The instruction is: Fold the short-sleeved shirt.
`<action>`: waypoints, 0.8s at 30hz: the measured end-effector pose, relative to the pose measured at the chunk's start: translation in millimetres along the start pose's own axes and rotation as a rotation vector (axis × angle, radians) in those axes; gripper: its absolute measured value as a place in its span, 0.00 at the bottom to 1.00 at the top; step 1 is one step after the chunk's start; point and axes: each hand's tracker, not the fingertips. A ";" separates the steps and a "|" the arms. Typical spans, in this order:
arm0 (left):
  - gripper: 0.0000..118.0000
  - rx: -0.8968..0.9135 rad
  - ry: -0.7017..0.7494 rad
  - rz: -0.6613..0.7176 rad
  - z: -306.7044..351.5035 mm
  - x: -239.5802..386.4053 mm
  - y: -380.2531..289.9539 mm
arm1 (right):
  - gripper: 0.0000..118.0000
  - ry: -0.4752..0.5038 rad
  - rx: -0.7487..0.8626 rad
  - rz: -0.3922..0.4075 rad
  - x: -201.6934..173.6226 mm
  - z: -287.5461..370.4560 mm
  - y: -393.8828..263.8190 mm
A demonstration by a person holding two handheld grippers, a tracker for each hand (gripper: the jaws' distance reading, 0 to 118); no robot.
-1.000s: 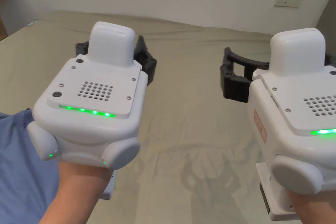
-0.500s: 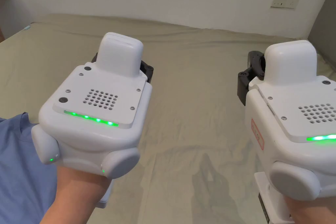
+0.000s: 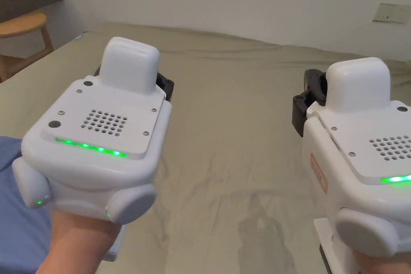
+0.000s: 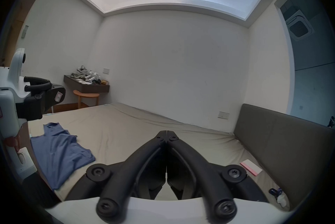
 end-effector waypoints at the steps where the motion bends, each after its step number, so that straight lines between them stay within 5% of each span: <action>1: 0.00 -0.005 0.021 0.004 3.5 -11.1 -1.2 | 0.01 0.024 0.005 -0.006 -9.4 -2.9 1.1; 14: 0.00 -0.068 0.373 0.033 55.2 -122.4 -23.6 | 0.01 0.397 0.071 0.021 -144.3 -33.4 32.6; 24: 0.00 -0.118 0.495 0.025 72.8 -158.5 -43.0 | 0.01 0.520 0.067 0.000 -200.7 -40.2 34.2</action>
